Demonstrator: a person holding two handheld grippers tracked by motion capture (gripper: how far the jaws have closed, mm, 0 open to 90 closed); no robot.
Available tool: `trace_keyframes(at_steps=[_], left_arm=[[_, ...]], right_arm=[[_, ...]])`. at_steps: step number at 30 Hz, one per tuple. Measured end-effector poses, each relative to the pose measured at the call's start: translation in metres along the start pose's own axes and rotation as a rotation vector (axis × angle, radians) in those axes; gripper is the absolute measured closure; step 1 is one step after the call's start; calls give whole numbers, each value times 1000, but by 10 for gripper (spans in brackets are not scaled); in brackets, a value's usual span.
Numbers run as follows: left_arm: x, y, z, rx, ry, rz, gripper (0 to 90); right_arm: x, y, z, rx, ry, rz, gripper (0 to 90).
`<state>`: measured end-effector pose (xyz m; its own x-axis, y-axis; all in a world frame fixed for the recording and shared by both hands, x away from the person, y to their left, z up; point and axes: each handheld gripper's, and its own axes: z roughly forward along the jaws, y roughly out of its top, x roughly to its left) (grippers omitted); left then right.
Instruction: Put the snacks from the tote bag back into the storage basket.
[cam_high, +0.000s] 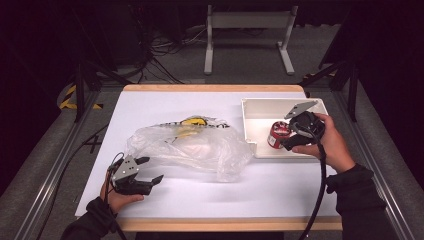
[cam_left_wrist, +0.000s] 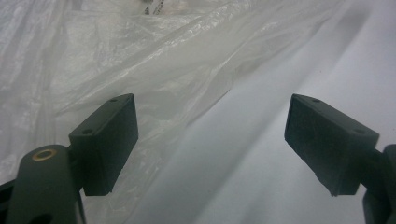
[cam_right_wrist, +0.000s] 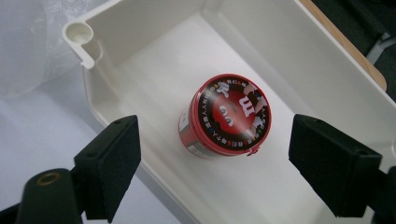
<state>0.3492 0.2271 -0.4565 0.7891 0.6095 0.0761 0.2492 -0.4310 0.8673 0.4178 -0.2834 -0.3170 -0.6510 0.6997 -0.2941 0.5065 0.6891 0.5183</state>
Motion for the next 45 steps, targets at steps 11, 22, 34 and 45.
trace_keyframes(at_steps=[11,22,34,45], left_arm=[[0,0,0,-2,1,0,184],[0,0,0,-1,3,-7,183],[0,0,0,0,4,-8,183],[1,0,0,-1,2,-6,183]], right_arm=[[7,-22,-2,-34,-1,-15,174],[13,-48,-3,-74,-3,3,174],[19,-79,2,-134,4,29,168],[25,-109,9,-176,-12,66,163]])
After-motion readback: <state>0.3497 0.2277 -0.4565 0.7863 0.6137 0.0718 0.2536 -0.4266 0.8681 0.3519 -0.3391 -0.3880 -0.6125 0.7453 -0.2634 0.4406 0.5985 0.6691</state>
